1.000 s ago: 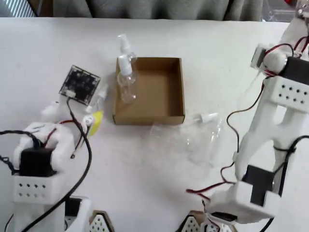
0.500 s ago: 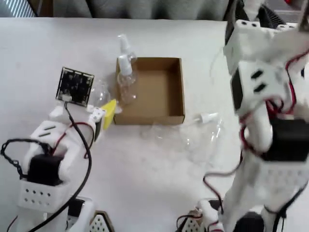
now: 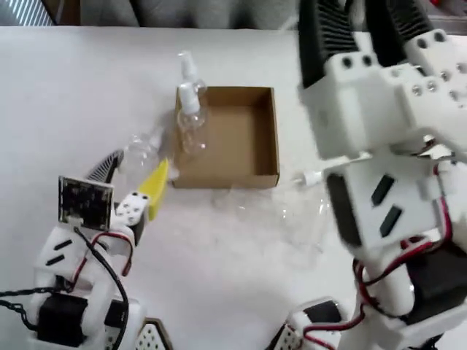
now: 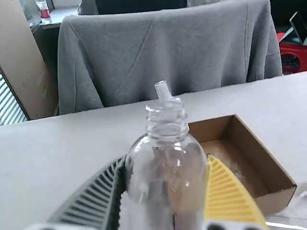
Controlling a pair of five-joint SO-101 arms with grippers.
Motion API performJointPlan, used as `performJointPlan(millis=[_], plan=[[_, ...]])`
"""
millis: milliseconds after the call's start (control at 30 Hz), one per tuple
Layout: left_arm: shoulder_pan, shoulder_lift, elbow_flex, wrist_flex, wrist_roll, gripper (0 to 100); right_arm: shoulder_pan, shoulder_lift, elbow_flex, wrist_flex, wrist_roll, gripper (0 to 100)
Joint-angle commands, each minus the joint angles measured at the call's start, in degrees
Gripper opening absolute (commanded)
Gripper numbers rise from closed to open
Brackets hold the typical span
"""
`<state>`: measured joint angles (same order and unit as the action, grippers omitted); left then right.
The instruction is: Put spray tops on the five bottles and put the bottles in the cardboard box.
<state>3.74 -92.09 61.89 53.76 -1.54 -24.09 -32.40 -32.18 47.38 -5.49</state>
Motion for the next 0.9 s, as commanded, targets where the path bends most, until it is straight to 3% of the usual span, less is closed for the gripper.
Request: performJointPlan(millis=[0, 100, 300, 467, 667, 867], plan=[[0.6, -3.1, 1.1, -4.1, 10.3, 2, -7.3, -0.4, -1.1, -1.5, 0.1, 1.6], [0.6, -7.0, 4.5, -7.7, 14.6, 2, -11.8, -1.0, 1.4, -0.9, -0.1, 1.6], [6.3, -13.1, 9.5, -8.8, 8.2, 2, -15.9, -1.5, 6.2, 3.8, -0.8, 1.6], [9.1, -12.8, 10.0, -8.7, 7.5, 2, -19.0, -4.0, 11.5, 3.6, -5.9, 1.6], [12.9, -12.8, 9.8, -6.2, 2.2, 2, -19.1, -6.9, 21.5, -3.6, -5.9, 1.6], [12.7, -12.8, 9.9, -6.2, 1.8, 2, -18.2, -7.4, 28.7, -11.2, -5.8, 1.6]])
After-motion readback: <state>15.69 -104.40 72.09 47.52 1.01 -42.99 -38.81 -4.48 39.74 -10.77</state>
